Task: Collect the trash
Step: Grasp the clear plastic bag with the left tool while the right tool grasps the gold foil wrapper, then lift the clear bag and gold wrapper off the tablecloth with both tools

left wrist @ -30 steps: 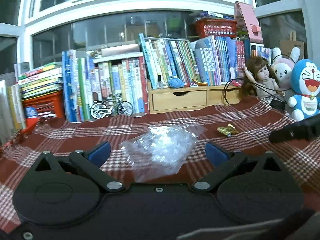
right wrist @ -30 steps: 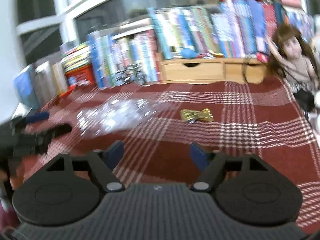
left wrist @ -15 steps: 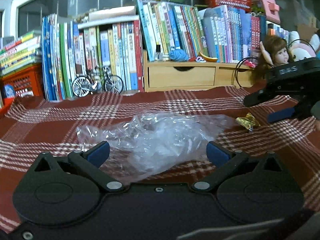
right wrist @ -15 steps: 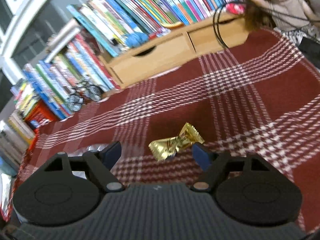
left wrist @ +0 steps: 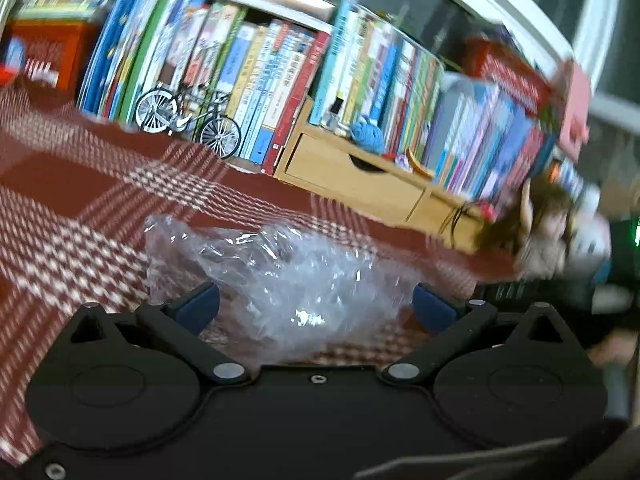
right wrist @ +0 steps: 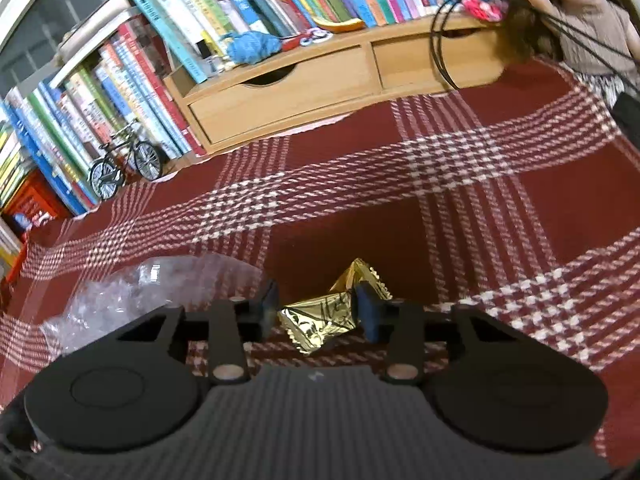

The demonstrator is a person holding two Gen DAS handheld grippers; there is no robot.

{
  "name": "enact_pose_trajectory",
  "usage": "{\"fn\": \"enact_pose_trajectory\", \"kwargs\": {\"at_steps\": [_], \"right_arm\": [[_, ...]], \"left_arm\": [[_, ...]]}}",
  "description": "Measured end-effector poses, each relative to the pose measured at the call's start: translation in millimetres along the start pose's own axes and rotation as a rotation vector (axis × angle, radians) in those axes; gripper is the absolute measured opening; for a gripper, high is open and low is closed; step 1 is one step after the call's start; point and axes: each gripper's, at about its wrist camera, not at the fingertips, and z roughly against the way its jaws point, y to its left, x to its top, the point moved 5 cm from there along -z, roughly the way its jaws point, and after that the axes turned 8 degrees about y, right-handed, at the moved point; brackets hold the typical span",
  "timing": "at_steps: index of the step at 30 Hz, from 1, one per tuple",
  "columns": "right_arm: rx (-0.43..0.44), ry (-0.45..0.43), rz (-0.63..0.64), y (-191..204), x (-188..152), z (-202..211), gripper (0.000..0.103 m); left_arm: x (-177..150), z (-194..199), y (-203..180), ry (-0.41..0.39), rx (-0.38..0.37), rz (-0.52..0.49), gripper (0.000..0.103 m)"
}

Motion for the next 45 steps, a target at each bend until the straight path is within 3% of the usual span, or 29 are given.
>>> {"fn": "enact_pose_trajectory", "kwargs": {"at_steps": [3,7,9,11,18,30,38,45], "right_arm": [[0.002,-0.008,0.023,4.3,-4.0,3.9,0.043],[0.033,-0.019,0.044,8.9,-8.7,10.1,0.043],[0.048,-0.024,0.054,11.5,-10.6,13.7,0.043],[0.054,-0.028,0.065,13.4,-12.8,17.8,0.042],[0.119,-0.056,0.073,15.1,-22.7,39.5,0.042],[0.177,-0.098,0.155,24.0,-57.7,92.6,0.043],[0.200,-0.121,0.200,24.9,-89.5,126.0,0.043],[0.244,-0.122,0.228,26.2,-118.8,149.7,0.044]], "left_arm": [[7.6,-2.9,7.4,0.010,-0.013,0.089,0.103],[11.1,-18.9,12.3,0.052,0.056,0.136,0.101],[8.0,-23.7,13.1,0.078,0.036,0.161,0.082],[5.9,-16.8,13.3,0.052,0.014,0.182,0.077],[7.4,25.8,2.8,-0.006,0.065,0.052,0.073],[-22.2,95.0,-22.8,-0.007,0.134,-0.137,0.073],[-45.5,131.4,-34.4,0.013,0.170,-0.205,0.073],[-68.4,165.4,-37.9,0.023,0.154,-0.235,0.073]]}}
